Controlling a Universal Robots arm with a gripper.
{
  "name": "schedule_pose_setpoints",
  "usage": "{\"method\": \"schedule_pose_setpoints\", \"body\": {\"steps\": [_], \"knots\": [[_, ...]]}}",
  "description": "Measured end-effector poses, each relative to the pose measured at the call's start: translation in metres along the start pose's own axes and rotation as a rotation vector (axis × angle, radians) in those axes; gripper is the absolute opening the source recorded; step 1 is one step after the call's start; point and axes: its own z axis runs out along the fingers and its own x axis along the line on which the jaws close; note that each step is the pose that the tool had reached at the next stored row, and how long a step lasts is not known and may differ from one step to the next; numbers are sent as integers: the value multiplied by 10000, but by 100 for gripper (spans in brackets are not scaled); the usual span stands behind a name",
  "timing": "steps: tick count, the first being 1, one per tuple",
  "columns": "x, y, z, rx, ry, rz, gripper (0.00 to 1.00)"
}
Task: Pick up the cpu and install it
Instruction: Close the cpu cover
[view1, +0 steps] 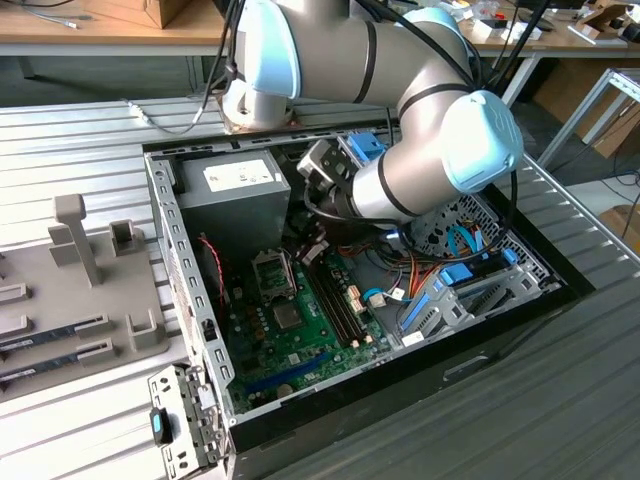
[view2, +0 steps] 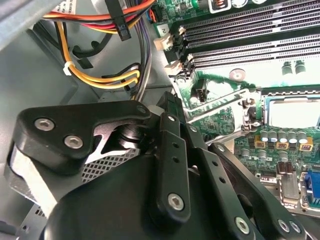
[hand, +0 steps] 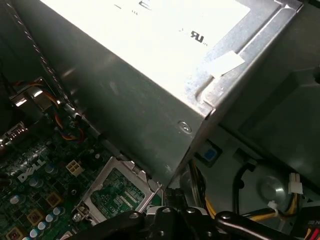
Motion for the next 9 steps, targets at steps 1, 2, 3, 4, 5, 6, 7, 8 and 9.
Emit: {"method": "schedule_pose_setpoints", "body": {"steps": [1, 2, 3, 4, 5, 6, 7, 8, 9], "knots": [[1, 2, -5, -6, -3, -5, 11], [1, 5, -10, -10, -5, -9, 11], [4, 8, -13, -16, -10, -14, 11], [5, 10, -15, -19, -13, -17, 11], [7, 13, -19, -23, -16, -21, 11], [9, 16, -21, -28, -20, -25, 11], [11, 18, -23, -33, -25, -28, 11], [13, 20, -26, -40, -31, -32, 11], [16, 23, -32, -52, -41, -39, 11]]}}
